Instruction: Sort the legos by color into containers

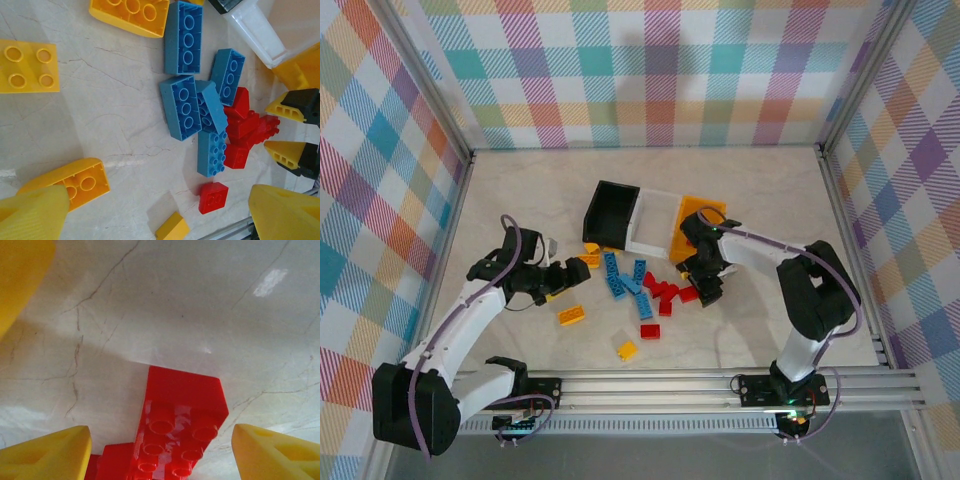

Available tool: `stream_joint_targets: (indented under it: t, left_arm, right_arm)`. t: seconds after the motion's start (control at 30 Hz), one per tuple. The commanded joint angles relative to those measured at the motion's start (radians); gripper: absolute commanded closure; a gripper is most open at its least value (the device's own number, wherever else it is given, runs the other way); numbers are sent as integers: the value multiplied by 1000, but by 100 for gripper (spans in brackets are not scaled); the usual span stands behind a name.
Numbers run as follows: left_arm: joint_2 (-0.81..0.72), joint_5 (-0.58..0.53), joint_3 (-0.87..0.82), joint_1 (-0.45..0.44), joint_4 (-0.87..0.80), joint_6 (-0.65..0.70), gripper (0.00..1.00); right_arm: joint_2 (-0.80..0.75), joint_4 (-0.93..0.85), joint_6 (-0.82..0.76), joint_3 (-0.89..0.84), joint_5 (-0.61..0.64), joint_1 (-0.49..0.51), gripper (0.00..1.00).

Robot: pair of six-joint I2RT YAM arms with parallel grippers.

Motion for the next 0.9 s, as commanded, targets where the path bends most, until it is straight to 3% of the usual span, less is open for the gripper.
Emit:
stream_joint_targets:
  t: [0.0,0.47,0.87]
  left_arm:
    - [-13,-6,-3,-12,-27,21,7]
    - [-23,-15,-12,-12,-26,14,7]
    - [-34,-14,-29,-12,-5,-5,7]
  right_arm:
    - [11,-1,24,-3,-6,1,27]
    - [29,-19,16,-36,-2,2,33]
    - [-28,-50,4,-76,43,1,60]
